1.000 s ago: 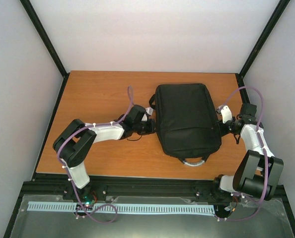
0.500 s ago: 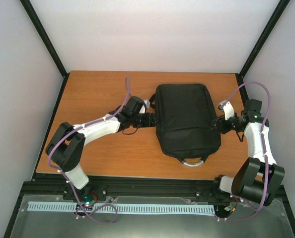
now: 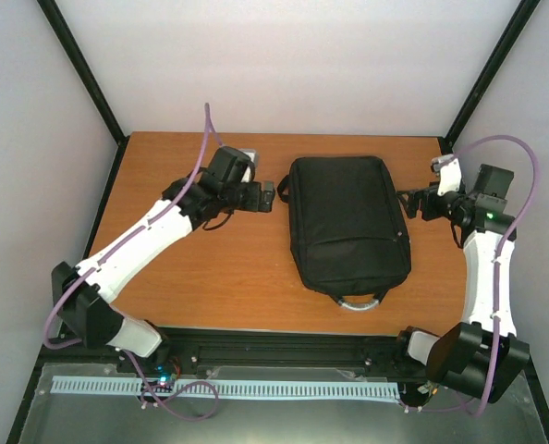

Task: Pack the student bag
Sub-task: Reset both arms

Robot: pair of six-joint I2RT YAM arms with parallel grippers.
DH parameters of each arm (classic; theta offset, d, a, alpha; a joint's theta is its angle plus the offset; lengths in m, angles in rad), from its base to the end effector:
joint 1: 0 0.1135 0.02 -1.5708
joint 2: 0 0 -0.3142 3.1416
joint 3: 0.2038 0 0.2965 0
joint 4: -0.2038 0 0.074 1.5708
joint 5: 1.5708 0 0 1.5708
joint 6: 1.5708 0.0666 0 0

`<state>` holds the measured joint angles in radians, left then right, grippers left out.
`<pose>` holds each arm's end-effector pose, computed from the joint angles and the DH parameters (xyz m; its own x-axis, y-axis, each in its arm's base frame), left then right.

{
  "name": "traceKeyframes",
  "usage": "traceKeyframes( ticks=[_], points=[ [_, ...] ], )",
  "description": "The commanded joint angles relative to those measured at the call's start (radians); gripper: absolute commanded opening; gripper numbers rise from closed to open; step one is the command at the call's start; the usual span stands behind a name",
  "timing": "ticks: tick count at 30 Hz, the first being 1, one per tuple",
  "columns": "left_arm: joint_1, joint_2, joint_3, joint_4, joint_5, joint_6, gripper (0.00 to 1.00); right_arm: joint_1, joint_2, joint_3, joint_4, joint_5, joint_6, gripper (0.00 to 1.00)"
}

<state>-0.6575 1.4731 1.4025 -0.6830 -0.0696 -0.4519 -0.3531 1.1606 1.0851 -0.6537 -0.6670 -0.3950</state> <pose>0.3081 -0.2320 0.3695 -0.7359 0.0179 -0.6768 0.2759 0.9208 -0.2756 0.2798 -0.0592 0.3554 -0.5150 -0.1324 -0.8469 -0.3893 0.9164 0.0935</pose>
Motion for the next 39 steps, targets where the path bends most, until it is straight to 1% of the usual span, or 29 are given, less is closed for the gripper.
traceKeyframes(
  ticks=[1, 2, 4, 6, 8, 9, 11, 14, 17, 18, 19, 20, 21, 24, 26, 30, 33, 35, 39],
  points=[
    [0.004, -0.054, 0.062, -0.185, -0.246, 0.087, 1.00, -0.006, -0.025, 0.064, 0.108, 0.023, 0.169, 1.00],
    [0.004, -0.065, 0.061, -0.193, -0.288, 0.092, 1.00, -0.006, -0.035, 0.070, 0.147, 0.052, 0.201, 1.00],
    [0.004, -0.098, 0.036, -0.178, -0.367, 0.075, 1.00, -0.007, -0.050, 0.092, 0.173, 0.102, 0.243, 1.00],
    [0.004, -0.132, -0.017, -0.122, -0.463, 0.045, 1.00, -0.006, -0.061, 0.111, 0.175, 0.143, 0.290, 1.00],
    [0.006, -0.163, -0.099, -0.047, -0.583, 0.016, 1.00, -0.006, -0.081, 0.089, 0.185, 0.159, 0.359, 1.00],
    [0.006, -0.177, -0.138, -0.003, -0.599, 0.049, 1.00, -0.007, -0.095, 0.060, 0.199, 0.154, 0.391, 1.00],
    [0.005, -0.227, -0.215, 0.074, -0.580, 0.077, 1.00, -0.007, -0.131, -0.019, 0.243, 0.143, 0.447, 1.00],
    [0.007, -0.307, -0.310, 0.182, -0.537, 0.095, 1.00, -0.006, -0.180, -0.123, 0.312, 0.157, 0.461, 1.00],
    [0.011, -0.306, -0.316, 0.168, -0.519, 0.070, 1.00, -0.006, -0.202, -0.172, 0.350, 0.164, 0.458, 1.00],
    [0.019, -0.286, -0.297, 0.132, -0.426, 0.080, 0.96, -0.006, -0.203, -0.178, 0.354, 0.161, 0.460, 1.00],
    [0.022, -0.272, -0.265, 0.097, -0.332, 0.091, 0.99, -0.006, -0.205, -0.184, 0.359, 0.162, 0.464, 1.00],
    [0.022, -0.261, -0.252, 0.084, -0.280, 0.095, 1.00, -0.006, -0.206, -0.193, 0.366, 0.164, 0.467, 1.00],
    [0.021, -0.255, -0.253, 0.090, -0.282, 0.096, 1.00, -0.006, -0.210, -0.203, 0.372, 0.165, 0.461, 1.00],
    [0.022, -0.251, -0.267, 0.103, -0.408, 0.101, 1.00, -0.004, -0.229, -0.237, 0.388, 0.185, 0.396, 1.00],
    [0.022, -0.264, -0.261, 0.097, -0.469, 0.090, 1.00, -0.004, -0.232, -0.246, 0.381, 0.204, 0.383, 1.00],
    [0.022, -0.301, -0.281, 0.121, -0.593, 0.082, 1.00, -0.005, -0.236, -0.254, 0.367, 0.138, 0.385, 1.00],
    [0.022, -0.321, -0.291, 0.122, -0.656, 0.068, 1.00, -0.004, -0.239, -0.244, 0.367, 0.132, 0.393, 1.00],
    [0.022, -0.328, -0.294, 0.121, -0.682, 0.070, 1.00, -0.004, -0.233, -0.199, 0.342, 0.135, 0.394, 1.00],
    [0.025, -0.329, -0.271, 0.108, -0.717, 0.084, 1.00, -0.005, -0.215, -0.036, 0.247, 0.161, 0.358, 1.00]
  ],
)
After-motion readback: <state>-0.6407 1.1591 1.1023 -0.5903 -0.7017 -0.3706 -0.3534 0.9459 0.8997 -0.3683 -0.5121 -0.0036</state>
